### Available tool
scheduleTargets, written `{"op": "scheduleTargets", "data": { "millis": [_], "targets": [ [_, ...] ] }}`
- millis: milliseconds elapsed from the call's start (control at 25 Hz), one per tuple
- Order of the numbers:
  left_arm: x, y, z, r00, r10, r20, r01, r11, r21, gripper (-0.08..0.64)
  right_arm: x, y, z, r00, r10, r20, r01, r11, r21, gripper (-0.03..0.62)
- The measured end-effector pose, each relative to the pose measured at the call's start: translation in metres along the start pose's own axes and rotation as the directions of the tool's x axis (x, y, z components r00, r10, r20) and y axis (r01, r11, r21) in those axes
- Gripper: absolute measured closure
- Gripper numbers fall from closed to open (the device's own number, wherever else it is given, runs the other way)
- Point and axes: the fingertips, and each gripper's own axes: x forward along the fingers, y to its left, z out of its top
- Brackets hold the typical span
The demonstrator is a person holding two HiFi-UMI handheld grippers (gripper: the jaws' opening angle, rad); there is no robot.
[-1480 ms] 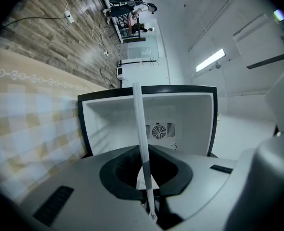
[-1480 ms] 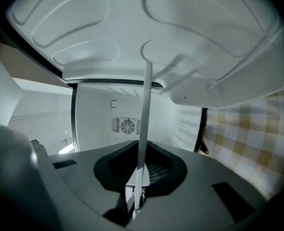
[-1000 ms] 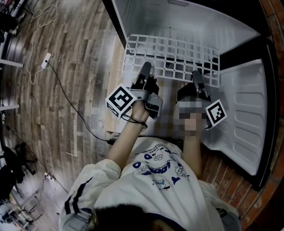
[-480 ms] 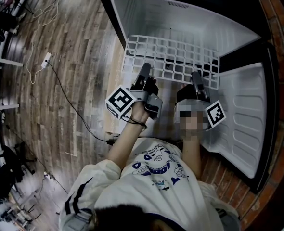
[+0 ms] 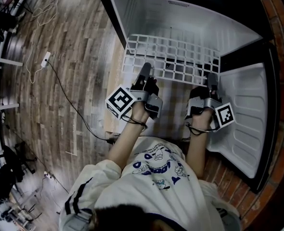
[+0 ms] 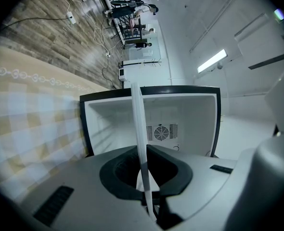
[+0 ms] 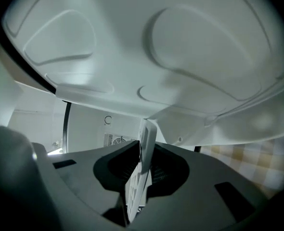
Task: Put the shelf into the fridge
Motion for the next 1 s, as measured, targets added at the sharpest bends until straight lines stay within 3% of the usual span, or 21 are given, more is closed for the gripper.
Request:
{"op": "scheduleTargets", "data": {
  "millis": [280,800,1000],
  "targets": [
    [0.001,0.002,0.0,1.0,0.011,-0.003,-0.011,1.0,-0.006,0.523,0.003,-0.003,0.002,1.0,-0.002,0.011,0.001,0.998,0.058,0.541],
    [0.0,0.002,0.001,1.0,0.014,0.003,-0.014,1.0,-0.005,0.522,0.003,-0.002,0.0,0.995,-0.096,-0.008,0.097,0.994,0.043,0.537],
    [-0.001,-0.009,0.003,1.0,-0.024,0.017,0.024,1.0,0.016,0.522,0.001,0.008,0.001,0.998,-0.065,-0.009,0.065,0.997,0.051,0.543]
  ]
}}
